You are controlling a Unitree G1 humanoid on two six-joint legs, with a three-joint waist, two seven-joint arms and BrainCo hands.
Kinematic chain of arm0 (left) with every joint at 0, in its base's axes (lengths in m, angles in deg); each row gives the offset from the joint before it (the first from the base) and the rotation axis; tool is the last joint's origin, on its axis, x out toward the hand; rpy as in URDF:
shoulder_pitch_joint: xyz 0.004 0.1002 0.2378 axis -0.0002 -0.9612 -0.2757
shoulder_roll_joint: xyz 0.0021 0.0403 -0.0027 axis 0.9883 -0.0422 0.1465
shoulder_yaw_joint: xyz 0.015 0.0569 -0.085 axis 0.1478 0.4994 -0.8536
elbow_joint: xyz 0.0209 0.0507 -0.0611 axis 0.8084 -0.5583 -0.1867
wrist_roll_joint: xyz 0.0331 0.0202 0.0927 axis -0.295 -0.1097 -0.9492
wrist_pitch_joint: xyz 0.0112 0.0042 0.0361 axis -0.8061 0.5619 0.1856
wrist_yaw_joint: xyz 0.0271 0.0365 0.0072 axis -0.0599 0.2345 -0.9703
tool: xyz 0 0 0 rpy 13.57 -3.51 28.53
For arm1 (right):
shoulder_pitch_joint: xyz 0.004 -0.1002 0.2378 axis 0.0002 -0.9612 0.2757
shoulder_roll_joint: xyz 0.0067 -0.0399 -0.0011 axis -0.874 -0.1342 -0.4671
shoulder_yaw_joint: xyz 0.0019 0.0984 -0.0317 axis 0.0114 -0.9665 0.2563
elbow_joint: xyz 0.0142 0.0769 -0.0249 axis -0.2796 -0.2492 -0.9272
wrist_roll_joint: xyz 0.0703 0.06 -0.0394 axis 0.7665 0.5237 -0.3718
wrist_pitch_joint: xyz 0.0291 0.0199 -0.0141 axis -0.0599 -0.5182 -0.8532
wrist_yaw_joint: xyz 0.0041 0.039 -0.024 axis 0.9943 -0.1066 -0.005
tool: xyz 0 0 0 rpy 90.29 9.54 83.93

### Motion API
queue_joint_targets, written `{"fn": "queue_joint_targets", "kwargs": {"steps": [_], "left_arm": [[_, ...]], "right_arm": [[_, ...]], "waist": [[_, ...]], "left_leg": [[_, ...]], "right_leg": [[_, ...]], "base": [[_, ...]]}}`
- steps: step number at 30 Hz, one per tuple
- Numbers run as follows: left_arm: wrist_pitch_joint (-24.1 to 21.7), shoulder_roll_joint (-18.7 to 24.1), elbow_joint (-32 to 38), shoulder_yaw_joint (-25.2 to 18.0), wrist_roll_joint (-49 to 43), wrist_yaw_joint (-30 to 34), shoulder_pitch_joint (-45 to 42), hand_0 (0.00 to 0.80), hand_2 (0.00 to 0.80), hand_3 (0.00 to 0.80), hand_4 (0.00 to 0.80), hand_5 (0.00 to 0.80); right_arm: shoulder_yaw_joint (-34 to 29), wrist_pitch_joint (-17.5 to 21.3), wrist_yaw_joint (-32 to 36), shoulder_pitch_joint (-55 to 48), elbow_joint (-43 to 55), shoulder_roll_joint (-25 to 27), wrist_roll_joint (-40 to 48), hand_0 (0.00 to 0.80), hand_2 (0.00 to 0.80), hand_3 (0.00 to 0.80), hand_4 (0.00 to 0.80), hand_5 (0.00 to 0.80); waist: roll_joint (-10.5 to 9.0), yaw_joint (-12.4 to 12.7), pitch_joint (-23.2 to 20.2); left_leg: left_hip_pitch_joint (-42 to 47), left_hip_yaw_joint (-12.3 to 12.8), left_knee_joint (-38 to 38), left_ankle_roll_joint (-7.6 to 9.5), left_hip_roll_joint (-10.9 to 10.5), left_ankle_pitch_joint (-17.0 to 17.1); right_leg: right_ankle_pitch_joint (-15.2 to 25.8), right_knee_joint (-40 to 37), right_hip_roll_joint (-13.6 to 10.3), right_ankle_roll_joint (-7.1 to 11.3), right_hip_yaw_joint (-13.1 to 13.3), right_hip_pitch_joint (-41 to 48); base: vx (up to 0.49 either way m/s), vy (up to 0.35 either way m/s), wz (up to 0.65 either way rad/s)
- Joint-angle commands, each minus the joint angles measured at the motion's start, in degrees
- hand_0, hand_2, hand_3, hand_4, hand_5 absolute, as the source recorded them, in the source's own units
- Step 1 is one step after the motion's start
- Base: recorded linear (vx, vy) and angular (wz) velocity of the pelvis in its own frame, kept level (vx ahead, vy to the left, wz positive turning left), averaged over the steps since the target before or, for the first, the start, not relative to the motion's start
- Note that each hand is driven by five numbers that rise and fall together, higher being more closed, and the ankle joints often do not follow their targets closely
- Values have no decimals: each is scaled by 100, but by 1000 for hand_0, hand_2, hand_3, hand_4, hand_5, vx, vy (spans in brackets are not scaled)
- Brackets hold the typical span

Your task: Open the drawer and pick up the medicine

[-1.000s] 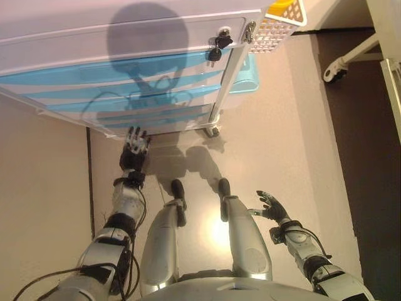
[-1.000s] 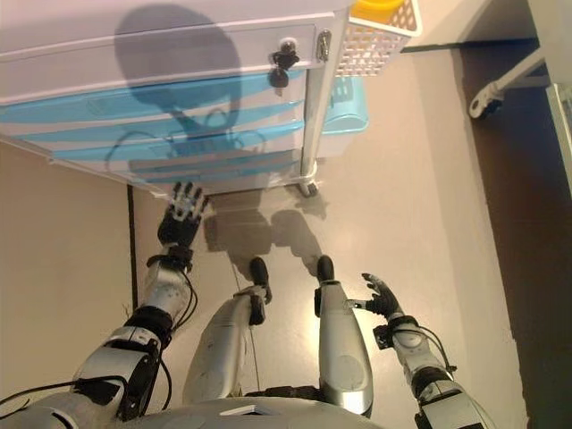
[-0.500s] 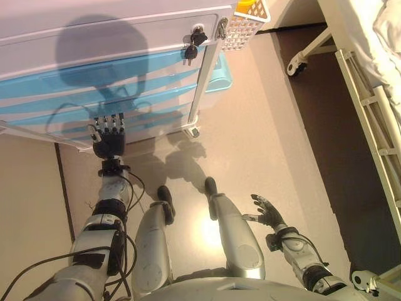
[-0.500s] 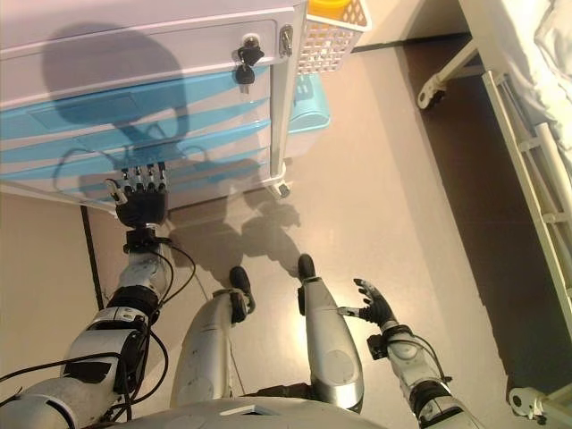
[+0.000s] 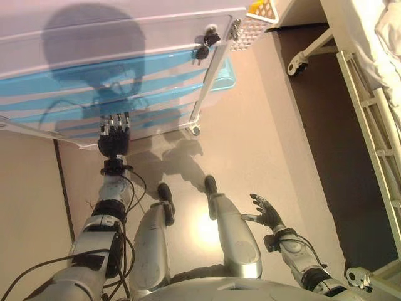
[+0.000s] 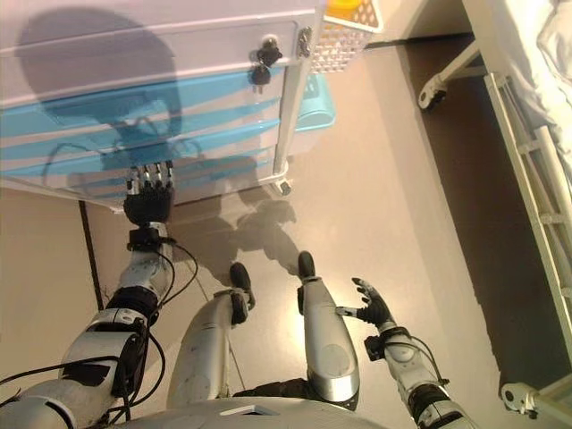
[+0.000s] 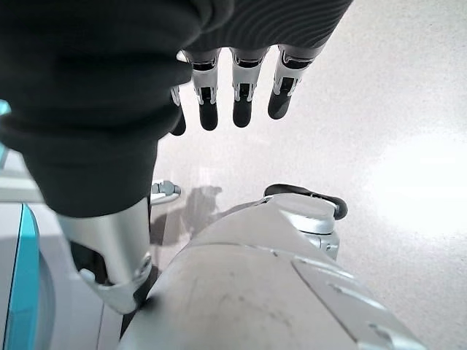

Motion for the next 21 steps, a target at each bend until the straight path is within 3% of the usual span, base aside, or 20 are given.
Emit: {"fn": "queue_joint_targets", "kwargs": {"steps": [1, 5, 8, 12, 15, 18, 21], "left_arm": [[265, 108, 3256, 492, -917, 2529, 536, 800, 800, 800, 800, 800], [526, -257, 3238, 324, -893, 2589, -624, 800, 800, 800, 800, 800], [814, -549, 2809, 168, -780, 2826, -1437, 800, 800, 800, 800, 800], [1329, -780, 1709, 69, -918, 3291, -2423, 800, 800, 800, 800, 800], [1667, -807, 741, -125, -1348, 3246, -2925, 800, 800, 800, 800, 800], [2138, -799, -190, -431, -1803, 2573, -3272, 800, 800, 800, 800, 800], [2439, -784, -842, -785, -1882, 1271, -3422, 800, 800, 800, 800, 800]], "right_arm": [[104, -101, 10, -625, 218, 146, -292, 0, 0, 0, 0, 0], [-52, -191, 64, -753, 232, 94, -510, 0, 0, 0, 0, 0], [-171, -343, 116, -767, 265, 62, -711, 0, 0, 0, 0, 0], [-411, -514, 269, -587, 215, 166, -809, 0, 0, 0, 0, 0], [-613, -571, 393, -461, 107, 268, -876, 0, 0, 0, 0, 0], [-761, -465, 433, -340, -237, 317, -892, 0, 0, 0, 0, 0], [-875, -358, 394, -222, -586, 279, -879, 0, 0, 0, 0, 0]], "waist": [[426, 243, -821], [517, 504, -1096], [562, 707, -1308], [584, 987, -1492], [585, 1138, -1527], [556, 1295, -1558], [553, 1423, -1592]], "left_leg": [[145, -268, 335, -11, -486, -674], [640, -596, -252, -188, -474, -385], [969, -795, -626, -313, -413, -190], [1213, -953, -869, -456, -297, -23], [1313, -967, -933, -533, -235, 28], [1331, -990, -950, -586, -208, 63], [1336, -1058, -1022, -618, -215, 114]], "right_leg": [[237, -530, 322, -305, -255, 558], [73, -765, 328, -353, -583, 1118], [42, -970, 345, -368, -879, 1467], [86, -1188, 375, -410, -1214, 1751], [94, -1308, 404, -443, -1405, 1920], [86, -1423, 441, -470, -1559, 2060], [68, -1487, 442, -468, -1678, 2121]], "base": [[50, -66, 24], [44, -88, 30], [12, -124, 42], [-37, -114, 42], [-59, -101, 41], [-65, -96, 31], [-65, -63, 44]]}}
